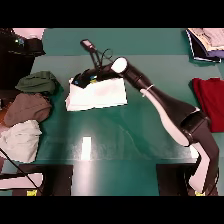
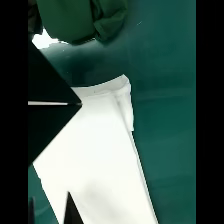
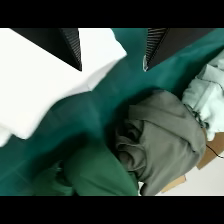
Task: Fold the shirts.
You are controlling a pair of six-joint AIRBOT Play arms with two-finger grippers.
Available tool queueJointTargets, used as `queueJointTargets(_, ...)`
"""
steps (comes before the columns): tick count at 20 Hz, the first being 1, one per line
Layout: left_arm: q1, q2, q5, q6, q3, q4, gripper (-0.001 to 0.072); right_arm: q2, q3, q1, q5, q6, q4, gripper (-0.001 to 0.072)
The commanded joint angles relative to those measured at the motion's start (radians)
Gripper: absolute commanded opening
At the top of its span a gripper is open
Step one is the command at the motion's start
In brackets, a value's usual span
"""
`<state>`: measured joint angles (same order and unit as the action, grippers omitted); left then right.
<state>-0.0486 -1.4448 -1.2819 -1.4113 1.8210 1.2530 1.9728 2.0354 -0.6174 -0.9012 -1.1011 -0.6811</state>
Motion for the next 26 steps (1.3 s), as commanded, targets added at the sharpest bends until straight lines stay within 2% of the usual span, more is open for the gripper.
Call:
queueJointTargets(1, -0.003, 0.003, -0.021, 0.005, 0.000, -0.004, 0.0026, -0.057, -0.008, 0.122, -0.169, -0.110, -0.161, 0.0449)
queueJointTargets(4, -0.001, 0.003, -0.020, 0.005, -0.005, -0.005, 0.0026, -0.105, -0.115, 0.284, -0.291, -0.232, -0.208, 0.0450)
queueJointTargets(6, -0.001, 0.003, -0.021, 0.005, -0.005, -0.015, 0.0026, -0.117, -0.199, 0.383, -0.339, -0.246, -0.206, 0.0455)
queueJointTargets(7, -0.001, 0.003, -0.020, 0.005, -0.005, -0.016, 0.0026, -0.119, -0.237, 0.423, -0.359, -0.246, -0.201, 0.0500)
queueJointTargets(8, -0.001, 0.003, -0.020, 0.005, -0.005, -0.017, 0.0026, -0.119, -0.278, 0.457, -0.374, -0.246, -0.201, 0.0630)
queueJointTargets(9, -0.001, 0.003, -0.020, 0.005, -0.005, -0.018, 0.0027, -0.119, -0.320, 0.479, -0.377, -0.246, -0.201, 0.0675)
queueJointTargets(12, -0.001, 0.003, -0.019, 0.006, -0.005, -0.026, 0.0026, -0.119, -0.443, 0.494, -0.332, -0.240, -0.132, 0.0674)
queueJointTargets(15, -0.001, 0.003, -0.019, 0.006, -0.005, -0.027, 0.0026, -0.118, -0.529, 0.474, -0.222, -0.214, -0.055, 0.0672)
queueJointTargets(21, -0.001, 0.003, -0.019, 0.006, -0.005, -0.029, 0.0026, -0.060, -0.545, 0.385, -0.111, -0.172, 0.109, 0.0644)
queueJointTargets(24, -0.001, 0.003, -0.020, 0.006, -0.005, -0.031, 0.0026, -0.023, -0.545, 0.333, -0.066, -0.169, 0.153, 0.0569)
queueJointTargets(25, -0.001, 0.003, -0.021, 0.006, -0.005, -0.031, 0.0026, -0.019, -0.545, 0.316, -0.046, -0.162, 0.168, 0.0563)
queueJointTargets(26, -0.001, 0.003, -0.021, 0.006, -0.005, -0.031, 0.0026, -0.018, -0.545, 0.301, -0.022, -0.160, 0.167, 0.0477)
